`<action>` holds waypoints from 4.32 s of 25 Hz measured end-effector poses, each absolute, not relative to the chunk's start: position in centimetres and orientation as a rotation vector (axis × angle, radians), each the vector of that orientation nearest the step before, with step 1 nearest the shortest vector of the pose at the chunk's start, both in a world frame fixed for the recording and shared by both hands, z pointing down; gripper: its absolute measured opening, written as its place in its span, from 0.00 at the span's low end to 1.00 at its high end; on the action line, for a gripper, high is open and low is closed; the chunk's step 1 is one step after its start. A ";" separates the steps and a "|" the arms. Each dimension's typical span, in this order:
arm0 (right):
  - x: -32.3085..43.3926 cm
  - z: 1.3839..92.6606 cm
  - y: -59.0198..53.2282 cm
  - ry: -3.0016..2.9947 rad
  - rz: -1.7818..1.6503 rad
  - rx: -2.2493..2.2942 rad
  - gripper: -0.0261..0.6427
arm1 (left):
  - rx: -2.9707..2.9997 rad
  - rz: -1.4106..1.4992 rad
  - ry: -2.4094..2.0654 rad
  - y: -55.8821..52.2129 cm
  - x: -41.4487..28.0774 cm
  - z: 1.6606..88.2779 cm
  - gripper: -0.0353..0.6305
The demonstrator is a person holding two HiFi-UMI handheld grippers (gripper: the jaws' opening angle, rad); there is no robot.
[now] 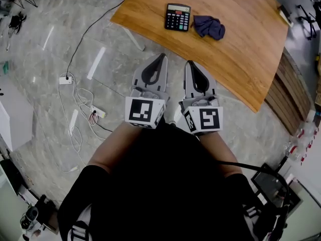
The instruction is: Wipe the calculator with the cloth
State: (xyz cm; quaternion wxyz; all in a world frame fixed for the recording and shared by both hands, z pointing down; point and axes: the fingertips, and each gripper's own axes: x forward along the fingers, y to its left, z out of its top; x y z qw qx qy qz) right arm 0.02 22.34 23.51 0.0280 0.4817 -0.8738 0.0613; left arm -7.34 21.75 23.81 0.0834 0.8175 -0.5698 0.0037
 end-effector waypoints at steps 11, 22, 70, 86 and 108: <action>-2.1 22.9 11.5 -2.614 0.194 1.587 0.06 | 2.499 0.038 -1.574 11.0 -9.6 24.2 0.05; -0.7 23.5 6.2 -2.600 0.221 1.578 0.06 | 2.453 0.069 -1.567 5.4 -8.6 25.0 0.05; 0.2 49.8 -7.3 -2.235 0.587 1.360 0.06 | 2.211 0.471 -1.324 -6.1 -7.6 48.6 0.28; 1.6 51.6 -7.1 -2.142 0.623 1.386 0.06 | 2.161 0.413 -1.251 -6.4 -8.0 48.4 0.33; 1.8 51.3 -7.0 -2.213 0.683 1.423 0.06 | 2.008 0.475 -0.912 -5.9 -6.5 51.8 0.34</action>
